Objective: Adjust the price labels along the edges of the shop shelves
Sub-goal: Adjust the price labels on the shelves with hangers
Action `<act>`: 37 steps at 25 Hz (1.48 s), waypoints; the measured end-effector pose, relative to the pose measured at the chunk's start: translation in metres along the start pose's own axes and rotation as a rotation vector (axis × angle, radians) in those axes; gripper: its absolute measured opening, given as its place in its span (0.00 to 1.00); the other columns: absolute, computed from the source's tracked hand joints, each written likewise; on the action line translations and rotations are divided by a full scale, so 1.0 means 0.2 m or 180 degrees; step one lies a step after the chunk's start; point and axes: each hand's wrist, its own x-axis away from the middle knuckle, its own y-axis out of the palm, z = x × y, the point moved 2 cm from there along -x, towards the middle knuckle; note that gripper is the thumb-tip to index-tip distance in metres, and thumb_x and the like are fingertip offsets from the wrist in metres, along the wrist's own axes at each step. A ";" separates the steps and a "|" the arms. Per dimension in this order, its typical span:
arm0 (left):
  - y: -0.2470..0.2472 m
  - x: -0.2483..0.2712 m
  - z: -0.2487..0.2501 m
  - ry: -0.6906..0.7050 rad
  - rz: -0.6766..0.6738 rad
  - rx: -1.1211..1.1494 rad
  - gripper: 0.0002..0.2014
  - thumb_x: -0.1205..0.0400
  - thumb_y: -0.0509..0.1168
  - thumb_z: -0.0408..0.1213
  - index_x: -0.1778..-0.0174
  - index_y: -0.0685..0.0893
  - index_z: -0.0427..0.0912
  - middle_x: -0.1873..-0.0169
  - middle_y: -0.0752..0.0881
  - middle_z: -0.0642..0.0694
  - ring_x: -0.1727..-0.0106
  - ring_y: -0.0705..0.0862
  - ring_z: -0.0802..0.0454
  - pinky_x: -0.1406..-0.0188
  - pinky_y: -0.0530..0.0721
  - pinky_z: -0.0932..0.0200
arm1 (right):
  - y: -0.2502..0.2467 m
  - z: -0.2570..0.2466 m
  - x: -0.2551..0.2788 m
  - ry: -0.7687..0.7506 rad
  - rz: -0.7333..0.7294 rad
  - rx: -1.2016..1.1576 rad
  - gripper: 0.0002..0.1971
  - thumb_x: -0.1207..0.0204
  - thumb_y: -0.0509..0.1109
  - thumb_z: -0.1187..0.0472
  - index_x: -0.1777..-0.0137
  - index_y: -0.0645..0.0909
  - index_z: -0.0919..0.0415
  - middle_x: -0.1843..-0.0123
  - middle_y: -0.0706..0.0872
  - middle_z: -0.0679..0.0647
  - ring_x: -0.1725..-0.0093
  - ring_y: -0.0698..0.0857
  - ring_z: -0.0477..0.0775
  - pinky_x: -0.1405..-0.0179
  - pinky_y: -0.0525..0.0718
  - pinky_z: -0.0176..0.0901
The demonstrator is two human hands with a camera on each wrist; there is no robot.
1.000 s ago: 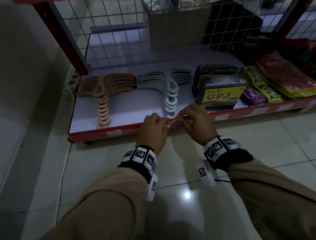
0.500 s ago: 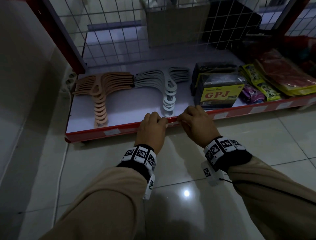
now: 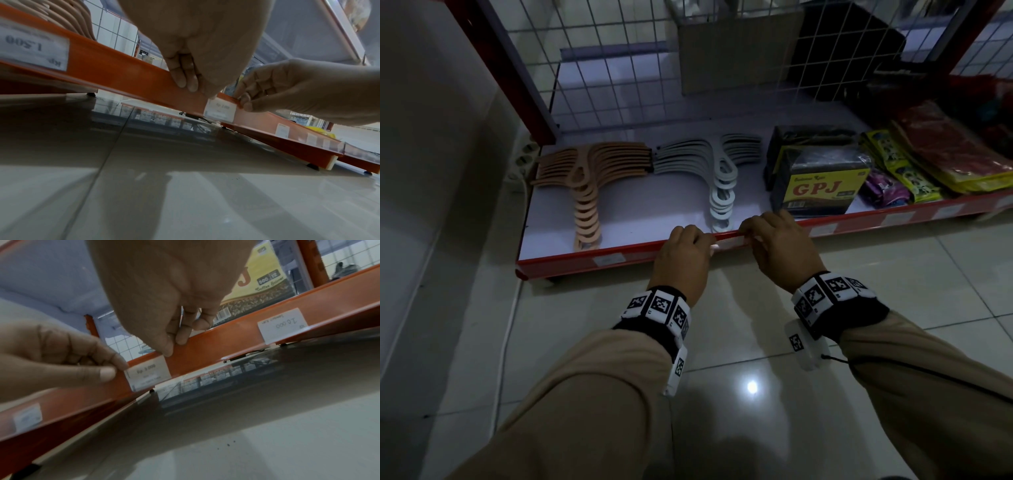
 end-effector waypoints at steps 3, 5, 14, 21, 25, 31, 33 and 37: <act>-0.01 0.01 -0.01 0.0030 -0.0026 0.0108 0.17 0.15 0.57 0.30 0.30 0.77 0.41 0.40 0.79 0.42 0.38 0.73 0.45 0.42 0.74 0.55 | -0.03 -0.02 0.00 0.0100 -0.0065 -0.0028 0.13 0.29 0.65 0.68 0.45 0.82 0.62 0.54 0.83 0.63 0.54 0.77 0.66 0.56 0.76 0.57; -0.02 0.02 -0.02 0.0027 -0.0059 0.0082 0.19 0.16 0.57 0.29 0.29 0.75 0.41 0.38 0.78 0.43 0.37 0.72 0.46 0.41 0.74 0.56 | -0.04 -0.05 0.00 0.0051 -0.0182 0.0123 0.16 0.31 0.66 0.68 0.43 0.82 0.61 0.51 0.83 0.62 0.52 0.77 0.67 0.54 0.76 0.57; -0.14 0.20 -0.30 -0.0154 0.0131 -0.0638 0.23 0.23 0.64 0.33 0.31 0.77 0.47 0.41 0.80 0.46 0.40 0.76 0.44 0.39 0.69 0.48 | 0.06 -0.33 -0.09 -0.0175 -0.0534 0.0399 0.19 0.32 0.67 0.61 0.40 0.79 0.58 0.44 0.81 0.57 0.47 0.76 0.64 0.52 0.70 0.53; -0.19 0.44 -0.63 -0.0531 0.0376 -0.0851 0.26 0.28 0.69 0.33 0.31 0.78 0.43 0.37 0.80 0.41 0.37 0.77 0.39 0.41 0.73 0.45 | 0.22 -0.66 -0.22 -0.0703 -0.0564 0.0175 0.23 0.34 0.69 0.59 0.38 0.78 0.62 0.46 0.80 0.61 0.49 0.76 0.64 0.56 0.70 0.49; -0.18 0.48 -0.65 -0.0558 0.0356 -0.0745 0.29 0.28 0.69 0.33 0.28 0.76 0.42 0.34 0.78 0.40 0.35 0.76 0.39 0.38 0.73 0.45 | 0.26 -0.70 -0.23 -0.0670 -0.0403 0.0092 0.20 0.35 0.69 0.61 0.42 0.79 0.64 0.48 0.80 0.61 0.52 0.76 0.63 0.57 0.71 0.49; -0.18 0.48 -0.66 -0.0507 0.0396 -0.0543 0.29 0.33 0.70 0.32 0.33 0.78 0.40 0.38 0.77 0.37 0.40 0.75 0.36 0.43 0.73 0.45 | 0.30 -0.80 -0.21 -0.0974 0.0021 -0.0363 0.17 0.36 0.68 0.74 0.46 0.82 0.71 0.50 0.85 0.65 0.54 0.80 0.65 0.55 0.80 0.52; -0.18 0.48 -0.66 -0.0455 0.0472 -0.0469 0.27 0.35 0.70 0.31 0.38 0.80 0.39 0.41 0.78 0.38 0.42 0.75 0.37 0.44 0.73 0.46 | 0.31 -0.83 -0.23 -0.1001 -0.0099 -0.0383 0.17 0.33 0.67 0.72 0.43 0.82 0.70 0.49 0.86 0.65 0.52 0.80 0.65 0.53 0.81 0.54; -0.19 0.49 -0.68 -0.0410 0.0466 -0.0281 0.27 0.34 0.69 0.29 0.37 0.79 0.38 0.41 0.77 0.38 0.42 0.74 0.40 0.42 0.74 0.48 | 0.34 -0.88 -0.26 -0.0916 -0.0296 -0.0104 0.16 0.30 0.64 0.64 0.43 0.82 0.67 0.50 0.85 0.62 0.53 0.78 0.63 0.54 0.78 0.54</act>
